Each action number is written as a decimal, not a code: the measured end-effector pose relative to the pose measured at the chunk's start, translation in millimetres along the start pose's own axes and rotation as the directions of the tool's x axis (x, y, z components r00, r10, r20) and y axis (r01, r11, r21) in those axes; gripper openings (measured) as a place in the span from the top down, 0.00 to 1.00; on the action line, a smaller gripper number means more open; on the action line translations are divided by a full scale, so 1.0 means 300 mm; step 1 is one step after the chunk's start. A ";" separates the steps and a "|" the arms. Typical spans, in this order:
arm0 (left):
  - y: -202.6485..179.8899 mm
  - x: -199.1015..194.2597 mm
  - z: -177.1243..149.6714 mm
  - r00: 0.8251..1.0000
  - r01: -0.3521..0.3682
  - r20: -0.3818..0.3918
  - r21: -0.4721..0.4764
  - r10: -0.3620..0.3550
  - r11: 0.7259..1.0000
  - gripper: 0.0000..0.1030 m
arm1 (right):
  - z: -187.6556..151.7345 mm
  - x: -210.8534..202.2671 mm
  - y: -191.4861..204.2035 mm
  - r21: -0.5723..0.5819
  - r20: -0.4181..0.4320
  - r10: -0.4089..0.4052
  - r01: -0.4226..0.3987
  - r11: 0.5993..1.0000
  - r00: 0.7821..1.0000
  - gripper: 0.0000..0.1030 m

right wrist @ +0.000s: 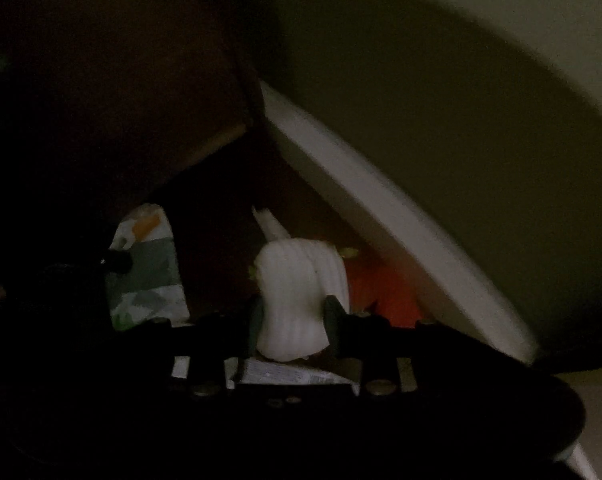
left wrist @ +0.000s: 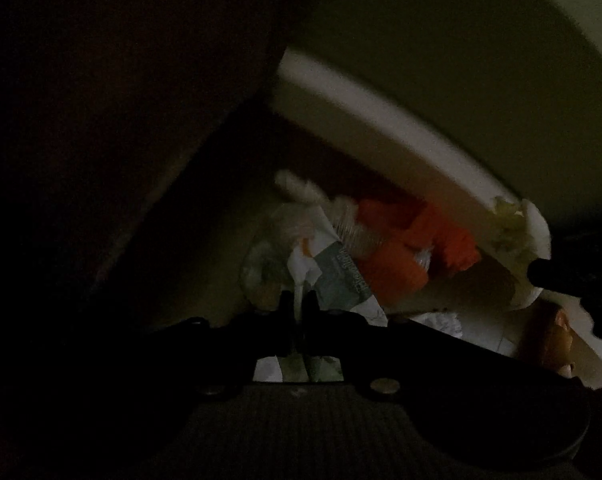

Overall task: Collect trash
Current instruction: 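Lift the printed wrapper in the left tool and foam ball in the right tool to the wastebasket, then open both tools above the teal wastebasket to drop the wrapper and ball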

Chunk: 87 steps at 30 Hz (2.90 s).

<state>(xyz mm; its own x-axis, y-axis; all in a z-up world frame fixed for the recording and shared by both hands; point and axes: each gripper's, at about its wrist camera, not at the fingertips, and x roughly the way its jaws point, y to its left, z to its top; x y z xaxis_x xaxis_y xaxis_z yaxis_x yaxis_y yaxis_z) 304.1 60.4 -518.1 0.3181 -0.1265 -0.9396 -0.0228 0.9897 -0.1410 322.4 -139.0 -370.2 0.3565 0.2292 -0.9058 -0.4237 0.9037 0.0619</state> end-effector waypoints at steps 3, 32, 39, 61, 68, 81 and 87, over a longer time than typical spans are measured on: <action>-0.017 -0.139 0.031 0.997 -0.002 0.075 0.035 0.000 0.999 0.96 | 0.039 -0.143 0.025 -0.004 0.053 0.005 -0.005 1.000 0.999 0.70; -0.001 -1.583 0.021 0.702 -0.084 0.712 0.092 -0.007 0.992 0.96 | 0.377 -1.375 0.570 -0.423 0.608 0.183 0.120 0.898 0.772 0.70; 0.099 -1.858 0.058 0.634 -0.149 0.768 0.007 0.089 0.989 0.95 | 0.532 -1.483 0.722 -0.457 0.663 0.267 0.095 0.885 0.699 0.70; 0.466 -1.929 0.358 0.690 -0.283 0.656 -0.143 0.304 0.949 0.95 | 0.880 -1.268 1.043 -0.455 0.621 0.303 0.019 0.890 0.723 0.70; 0.510 -1.804 0.502 0.777 -0.289 0.550 -0.120 0.306 0.950 0.95 | 0.961 -1.120 1.084 -0.444 0.529 0.279 -0.018 0.896 0.801 0.70; 0.520 -1.623 0.591 0.861 -0.348 0.380 -0.046 0.339 0.936 0.95 | 0.994 -0.985 1.106 -0.450 0.410 0.194 0.013 0.893 0.891 0.69; 0.495 -1.564 0.613 0.874 -0.390 0.311 -0.013 0.374 0.921 0.95 | 1.010 -0.958 1.134 -0.466 0.403 0.156 0.055 0.883 0.902 0.68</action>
<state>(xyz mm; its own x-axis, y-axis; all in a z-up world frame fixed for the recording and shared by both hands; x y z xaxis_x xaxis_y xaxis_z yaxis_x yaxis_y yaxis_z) 325.6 279.0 -41.0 0.5638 0.2802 -0.7769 -0.1573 0.9599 0.2320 328.1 212.3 38.4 0.5906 0.4937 -0.6383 -0.7426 0.6421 -0.1904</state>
